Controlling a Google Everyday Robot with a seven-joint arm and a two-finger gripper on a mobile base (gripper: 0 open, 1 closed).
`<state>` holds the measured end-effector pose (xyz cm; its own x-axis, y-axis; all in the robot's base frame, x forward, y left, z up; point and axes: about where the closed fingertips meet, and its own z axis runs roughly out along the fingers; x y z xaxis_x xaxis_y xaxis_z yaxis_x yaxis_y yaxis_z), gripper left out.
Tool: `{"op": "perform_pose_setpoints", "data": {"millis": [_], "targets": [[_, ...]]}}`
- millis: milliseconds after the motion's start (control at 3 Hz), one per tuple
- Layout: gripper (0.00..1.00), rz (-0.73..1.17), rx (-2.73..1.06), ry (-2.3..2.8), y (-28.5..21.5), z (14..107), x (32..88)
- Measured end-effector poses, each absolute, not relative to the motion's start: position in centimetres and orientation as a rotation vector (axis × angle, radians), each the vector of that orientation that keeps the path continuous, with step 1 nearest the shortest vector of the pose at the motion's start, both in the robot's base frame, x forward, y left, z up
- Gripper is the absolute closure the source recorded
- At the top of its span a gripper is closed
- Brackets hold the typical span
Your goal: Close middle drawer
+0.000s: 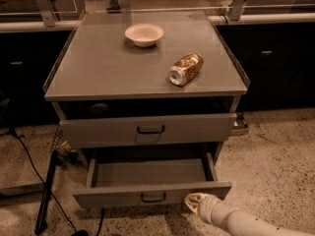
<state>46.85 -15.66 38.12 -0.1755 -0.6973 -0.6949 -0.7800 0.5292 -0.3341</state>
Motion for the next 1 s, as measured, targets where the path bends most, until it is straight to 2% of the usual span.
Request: {"op": "perform_pose_setpoints", "data": {"millis": [1000], "targets": [[1.00, 0.048, -1.158, 1.842, -15.0, 38.0, 54.5]]}}
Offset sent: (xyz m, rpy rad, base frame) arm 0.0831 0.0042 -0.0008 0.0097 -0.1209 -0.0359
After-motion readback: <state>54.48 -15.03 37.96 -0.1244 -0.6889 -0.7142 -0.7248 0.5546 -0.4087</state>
